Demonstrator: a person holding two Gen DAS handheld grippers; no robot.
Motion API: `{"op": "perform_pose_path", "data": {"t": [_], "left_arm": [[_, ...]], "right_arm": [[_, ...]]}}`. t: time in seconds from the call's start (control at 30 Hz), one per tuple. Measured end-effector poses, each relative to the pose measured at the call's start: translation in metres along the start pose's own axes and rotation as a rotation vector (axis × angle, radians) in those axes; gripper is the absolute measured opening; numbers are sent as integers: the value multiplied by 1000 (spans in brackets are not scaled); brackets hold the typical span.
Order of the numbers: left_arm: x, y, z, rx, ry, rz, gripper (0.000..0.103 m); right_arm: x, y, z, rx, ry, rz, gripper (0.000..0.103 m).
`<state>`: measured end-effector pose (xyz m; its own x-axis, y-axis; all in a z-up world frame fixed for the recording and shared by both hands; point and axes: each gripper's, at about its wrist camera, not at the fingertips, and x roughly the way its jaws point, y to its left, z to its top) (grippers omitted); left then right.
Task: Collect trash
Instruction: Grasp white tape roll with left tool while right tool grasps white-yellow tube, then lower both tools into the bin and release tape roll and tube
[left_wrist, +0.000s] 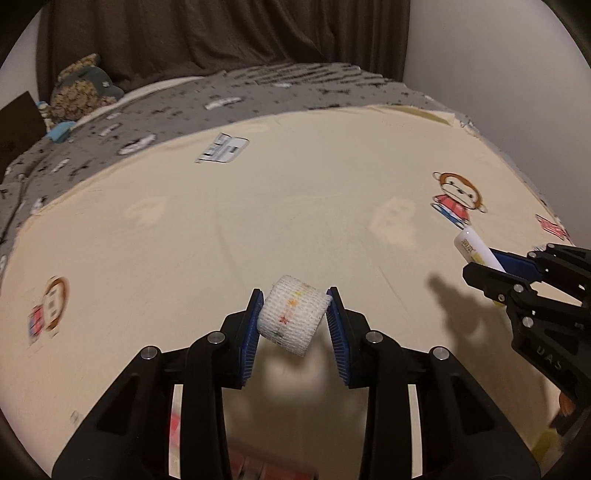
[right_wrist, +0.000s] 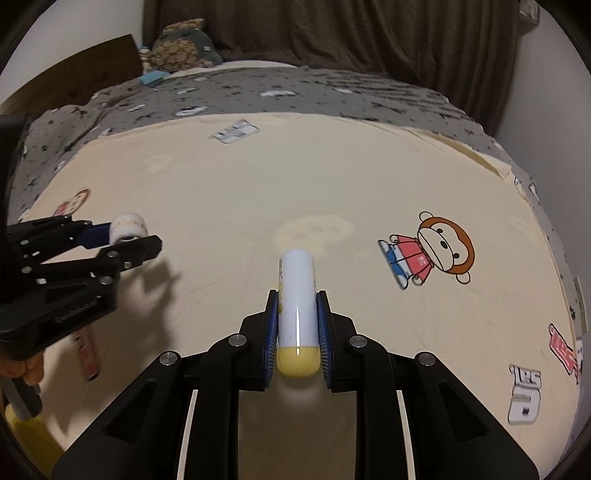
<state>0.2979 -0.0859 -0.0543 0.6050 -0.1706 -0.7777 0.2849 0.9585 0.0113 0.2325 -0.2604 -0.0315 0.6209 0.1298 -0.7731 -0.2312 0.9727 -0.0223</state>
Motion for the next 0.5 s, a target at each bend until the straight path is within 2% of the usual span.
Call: {"op": "perform_pose_path", "data": {"t": [0.23,0.4,0.5], "left_arm": [[-82,-6,-56,13,-63,-1,33],[-130,-18,-106,25,-131,-3,33],[-150,-25,-141,15,-154,-17,33]], "right_arm": [[-71,35,-48,-47,-97,36,21],[-118,71,-104,-158,-176,-61,21],[-131,82,-137,-159,-178,-55,21]]}}
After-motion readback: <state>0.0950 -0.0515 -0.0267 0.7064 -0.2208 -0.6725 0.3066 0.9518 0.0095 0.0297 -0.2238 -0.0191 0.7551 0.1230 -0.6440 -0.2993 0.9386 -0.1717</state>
